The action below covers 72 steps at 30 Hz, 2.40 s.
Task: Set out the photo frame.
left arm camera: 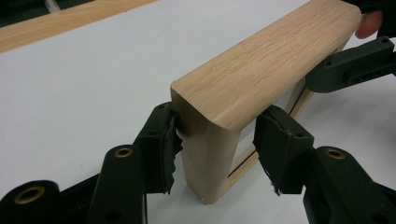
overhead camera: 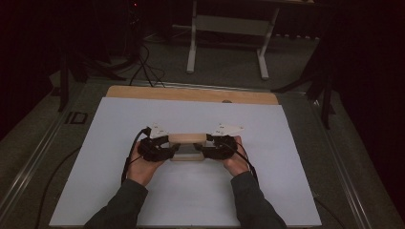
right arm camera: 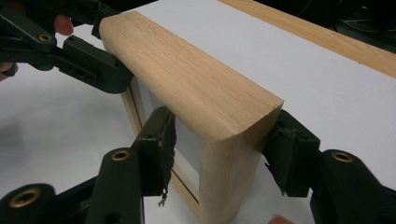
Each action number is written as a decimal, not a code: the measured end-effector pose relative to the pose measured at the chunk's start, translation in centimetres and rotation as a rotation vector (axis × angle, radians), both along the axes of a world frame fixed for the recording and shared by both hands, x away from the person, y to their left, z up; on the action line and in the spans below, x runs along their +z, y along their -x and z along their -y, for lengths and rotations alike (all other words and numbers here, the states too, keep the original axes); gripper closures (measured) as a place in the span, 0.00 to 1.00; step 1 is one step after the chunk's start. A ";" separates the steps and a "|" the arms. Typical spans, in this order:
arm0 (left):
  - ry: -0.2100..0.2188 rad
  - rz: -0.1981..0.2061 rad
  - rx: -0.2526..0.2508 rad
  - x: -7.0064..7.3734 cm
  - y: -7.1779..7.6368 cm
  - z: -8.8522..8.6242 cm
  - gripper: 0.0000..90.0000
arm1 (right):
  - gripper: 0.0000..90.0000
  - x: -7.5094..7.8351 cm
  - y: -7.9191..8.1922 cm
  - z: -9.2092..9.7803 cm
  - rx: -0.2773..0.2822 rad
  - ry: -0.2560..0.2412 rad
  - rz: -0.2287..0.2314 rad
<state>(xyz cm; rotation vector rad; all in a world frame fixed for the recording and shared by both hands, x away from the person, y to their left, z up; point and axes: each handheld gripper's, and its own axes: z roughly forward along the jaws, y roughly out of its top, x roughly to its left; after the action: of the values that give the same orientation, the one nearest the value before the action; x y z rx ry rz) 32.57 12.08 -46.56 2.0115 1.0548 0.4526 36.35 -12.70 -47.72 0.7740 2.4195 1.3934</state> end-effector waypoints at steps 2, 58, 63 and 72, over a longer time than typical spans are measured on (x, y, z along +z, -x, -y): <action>0.005 0.001 0.001 0.0 -0.1 0.1 0.55 | 0.51 -0.1 -0.1 0.0 -0.005 -0.007 -0.006; 0.089 -0.040 0.019 -0.6 -3.6 0.4 0.50 | 0.49 -0.5 -2.0 1.5 -0.125 -0.046 -0.058; 0.088 -0.042 0.022 -0.7 -3.5 0.4 0.47 | 0.48 -0.6 -2.0 1.5 -0.128 -0.042 -0.062; 0.081 -0.043 0.029 -0.6 -3.3 0.3 0.45 | 0.43 -0.5 -1.9 1.8 -0.132 -0.036 -0.070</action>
<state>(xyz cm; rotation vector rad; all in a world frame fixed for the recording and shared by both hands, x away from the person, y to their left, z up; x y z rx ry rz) 35.89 11.78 -47.21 1.9442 1.1129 0.3777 38.29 -14.49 -48.18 0.9883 2.3519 1.3843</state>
